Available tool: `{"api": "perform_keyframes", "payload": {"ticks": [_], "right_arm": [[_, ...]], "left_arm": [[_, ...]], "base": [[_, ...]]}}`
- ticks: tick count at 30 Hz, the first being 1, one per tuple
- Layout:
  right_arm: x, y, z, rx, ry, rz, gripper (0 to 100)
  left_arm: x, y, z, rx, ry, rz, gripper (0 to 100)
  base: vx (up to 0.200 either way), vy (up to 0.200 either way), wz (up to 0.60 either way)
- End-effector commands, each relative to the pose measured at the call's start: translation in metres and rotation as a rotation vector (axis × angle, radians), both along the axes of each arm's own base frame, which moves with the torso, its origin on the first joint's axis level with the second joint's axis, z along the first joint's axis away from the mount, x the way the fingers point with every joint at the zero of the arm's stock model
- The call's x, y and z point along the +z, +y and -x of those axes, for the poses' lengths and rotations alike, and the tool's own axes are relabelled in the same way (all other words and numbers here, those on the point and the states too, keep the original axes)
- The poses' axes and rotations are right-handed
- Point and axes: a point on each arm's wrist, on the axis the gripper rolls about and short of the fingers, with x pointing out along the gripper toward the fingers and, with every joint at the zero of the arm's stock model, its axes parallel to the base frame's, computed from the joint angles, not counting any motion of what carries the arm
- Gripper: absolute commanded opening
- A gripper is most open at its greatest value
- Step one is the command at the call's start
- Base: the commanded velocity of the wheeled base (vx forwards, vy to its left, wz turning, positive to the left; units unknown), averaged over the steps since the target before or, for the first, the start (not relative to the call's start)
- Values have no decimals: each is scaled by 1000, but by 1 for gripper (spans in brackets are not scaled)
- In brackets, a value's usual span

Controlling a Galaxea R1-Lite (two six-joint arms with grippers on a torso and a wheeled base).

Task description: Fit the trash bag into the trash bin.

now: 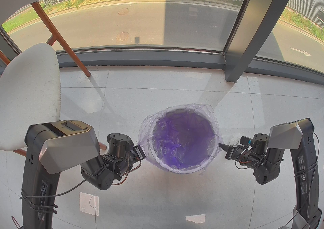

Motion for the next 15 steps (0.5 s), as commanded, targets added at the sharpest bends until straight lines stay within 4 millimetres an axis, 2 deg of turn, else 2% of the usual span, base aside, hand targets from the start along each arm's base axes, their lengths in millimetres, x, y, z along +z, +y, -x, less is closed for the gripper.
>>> {"api": "perform_keyframes", "payload": {"ticks": [1, 11, 15], "right_arm": [[-8, 1, -5, -1, -8, 1, 0], [-15, -4, -15, -41, -32, 11, 0], [-13, -4, -19, -43, -49, 9, 0]], "left_arm": [[-5, -1, -7, 16, -1, -6, 0], [-6, 0, -14, 43, 2, -19, 0], [-15, 0, -15, 42, 16, -30, 0]], "base": [[0, 0, 0], [0, 0, 0], [0, 0, 0]]}}
